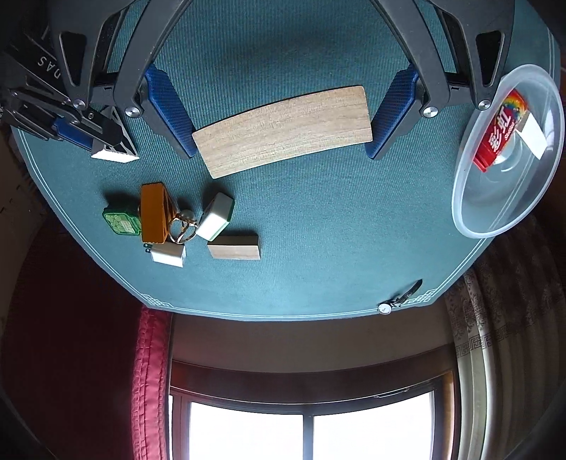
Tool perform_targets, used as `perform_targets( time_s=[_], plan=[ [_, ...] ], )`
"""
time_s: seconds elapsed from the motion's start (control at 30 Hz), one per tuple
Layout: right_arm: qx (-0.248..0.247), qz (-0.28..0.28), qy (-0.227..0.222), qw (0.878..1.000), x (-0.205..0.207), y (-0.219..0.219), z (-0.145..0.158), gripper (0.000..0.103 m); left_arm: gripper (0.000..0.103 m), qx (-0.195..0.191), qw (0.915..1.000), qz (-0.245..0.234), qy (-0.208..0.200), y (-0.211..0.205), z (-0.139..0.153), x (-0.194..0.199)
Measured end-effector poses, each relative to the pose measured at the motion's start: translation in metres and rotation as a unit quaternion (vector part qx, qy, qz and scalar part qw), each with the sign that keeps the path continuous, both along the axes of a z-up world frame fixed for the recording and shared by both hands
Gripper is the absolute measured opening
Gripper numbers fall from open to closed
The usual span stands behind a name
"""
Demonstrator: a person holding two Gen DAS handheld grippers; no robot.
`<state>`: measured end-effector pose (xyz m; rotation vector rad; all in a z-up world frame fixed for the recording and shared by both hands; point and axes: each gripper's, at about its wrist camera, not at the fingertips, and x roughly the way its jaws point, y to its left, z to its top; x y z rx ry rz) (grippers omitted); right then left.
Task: Organize rigid objects
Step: 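Carry the wooden plank over the clear bowl with the left tool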
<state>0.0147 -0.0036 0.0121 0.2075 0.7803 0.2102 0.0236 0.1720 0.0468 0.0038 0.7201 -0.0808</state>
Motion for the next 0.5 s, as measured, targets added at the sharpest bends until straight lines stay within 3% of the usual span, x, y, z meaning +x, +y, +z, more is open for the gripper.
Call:
perform_targets(
  time_s=[0.5],
  plan=[
    [-0.001,-0.001,-0.002,1.000,0.000,0.000,0.000,0.032,0.096,0.000,0.9969,0.073,-0.029,0.060,0.021,-0.019]
  ],
)
